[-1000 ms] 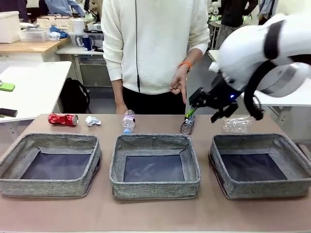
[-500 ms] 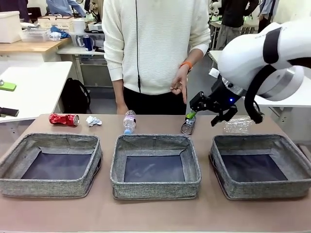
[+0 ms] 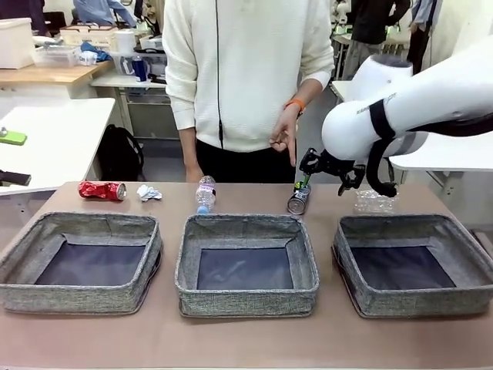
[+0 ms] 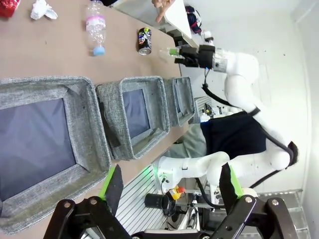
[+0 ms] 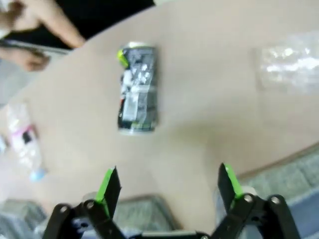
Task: Sort the waste into the appropriate baskets.
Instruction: Pick up the waste item pointed out by the person.
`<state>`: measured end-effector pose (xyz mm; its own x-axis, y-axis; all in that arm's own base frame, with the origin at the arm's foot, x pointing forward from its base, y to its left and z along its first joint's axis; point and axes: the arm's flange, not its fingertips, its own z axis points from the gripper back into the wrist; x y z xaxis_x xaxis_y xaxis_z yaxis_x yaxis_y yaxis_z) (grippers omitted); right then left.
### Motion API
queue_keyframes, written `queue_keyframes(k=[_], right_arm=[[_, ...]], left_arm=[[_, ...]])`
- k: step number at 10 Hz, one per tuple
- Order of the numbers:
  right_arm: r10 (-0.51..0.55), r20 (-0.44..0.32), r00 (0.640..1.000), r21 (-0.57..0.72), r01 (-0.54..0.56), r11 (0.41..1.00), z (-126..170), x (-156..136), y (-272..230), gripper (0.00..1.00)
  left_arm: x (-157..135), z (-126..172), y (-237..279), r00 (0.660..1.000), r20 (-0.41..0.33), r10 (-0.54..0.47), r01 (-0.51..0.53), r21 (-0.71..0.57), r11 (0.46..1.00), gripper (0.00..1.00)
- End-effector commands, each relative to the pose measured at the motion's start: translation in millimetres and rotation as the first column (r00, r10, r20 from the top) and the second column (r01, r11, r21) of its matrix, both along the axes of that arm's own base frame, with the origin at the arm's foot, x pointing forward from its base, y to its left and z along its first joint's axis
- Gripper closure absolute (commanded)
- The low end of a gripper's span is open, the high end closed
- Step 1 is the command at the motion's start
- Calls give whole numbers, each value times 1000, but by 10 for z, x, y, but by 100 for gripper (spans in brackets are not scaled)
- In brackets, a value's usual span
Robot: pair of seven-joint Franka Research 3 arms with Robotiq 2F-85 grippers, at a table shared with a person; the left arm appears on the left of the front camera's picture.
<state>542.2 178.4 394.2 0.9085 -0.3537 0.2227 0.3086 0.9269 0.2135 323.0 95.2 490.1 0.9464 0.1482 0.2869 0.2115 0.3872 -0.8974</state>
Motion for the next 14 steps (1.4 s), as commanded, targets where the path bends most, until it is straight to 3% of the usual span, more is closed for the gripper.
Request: queue_keyframes(k=[1, 5, 7, 13, 14], right_arm=[[-34, -42, 999, -55, 32, 998, -28, 394, 290, 0], [19, -114, 993, -37, -23, 999, -534, 700, 473, 0], [-7, -145, 989, -52, 0, 999, -732, 767, 498, 0], [-34, -170, 985, -27, 30, 999, -794, 757, 485, 0], [-48, -183, 982, -13, 47, 999, -788, 753, 469, 59]], left_arm=[[-3, 0, -11, 1000, 27, -5, 6, -14, 1000, 0], [-3, 0, -11, 1000, 27, -5, 6, -14, 1000, 0], [-3, 0, -11, 1000, 27, -5, 6, -14, 1000, 0], [-3, 0, -11, 1000, 27, -5, 6, -14, 1000, 0], [-3, 0, -11, 1000, 27, -5, 6, -14, 1000, 0]])
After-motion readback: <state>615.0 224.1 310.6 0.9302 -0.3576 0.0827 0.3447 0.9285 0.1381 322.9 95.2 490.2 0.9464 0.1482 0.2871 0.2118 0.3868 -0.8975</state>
